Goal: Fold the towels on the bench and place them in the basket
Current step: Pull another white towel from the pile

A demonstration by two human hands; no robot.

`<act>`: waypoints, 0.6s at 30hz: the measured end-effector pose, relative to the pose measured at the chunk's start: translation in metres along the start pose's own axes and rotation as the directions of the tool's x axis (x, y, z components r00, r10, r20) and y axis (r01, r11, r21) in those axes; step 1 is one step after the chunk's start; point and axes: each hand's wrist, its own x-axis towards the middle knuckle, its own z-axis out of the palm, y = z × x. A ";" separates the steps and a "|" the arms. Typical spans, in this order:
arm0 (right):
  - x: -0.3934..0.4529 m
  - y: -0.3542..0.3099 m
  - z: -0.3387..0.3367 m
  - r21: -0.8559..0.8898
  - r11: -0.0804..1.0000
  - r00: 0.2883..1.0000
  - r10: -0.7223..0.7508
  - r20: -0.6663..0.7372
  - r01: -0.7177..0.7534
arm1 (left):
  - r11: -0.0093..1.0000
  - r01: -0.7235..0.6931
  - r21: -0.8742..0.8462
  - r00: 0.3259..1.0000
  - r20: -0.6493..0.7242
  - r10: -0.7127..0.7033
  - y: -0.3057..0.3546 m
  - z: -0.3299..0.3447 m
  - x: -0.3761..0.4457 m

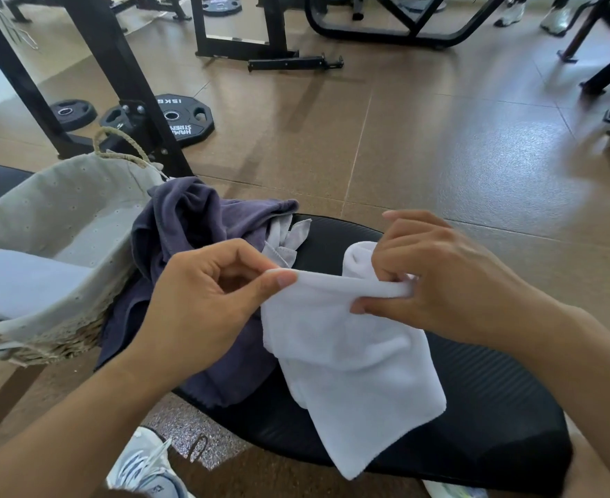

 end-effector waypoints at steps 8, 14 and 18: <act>0.001 0.008 -0.010 -0.078 0.948 0.951 0.309 -0.016 -0.309 | 1.000 -0.009 0.006 0.978 -0.209 0.010 -0.004 -0.013 0.010; 0.000 0.010 -0.012 -0.113 0.904 0.910 0.415 0.000 -0.412 | 0.998 -0.020 0.051 0.981 -0.192 0.029 -0.008 -0.017 0.012; 0.005 0.005 -0.018 -0.139 0.891 0.902 0.425 -0.078 -0.432 | 0.998 -0.030 0.055 0.982 -0.187 0.040 -0.010 -0.019 0.014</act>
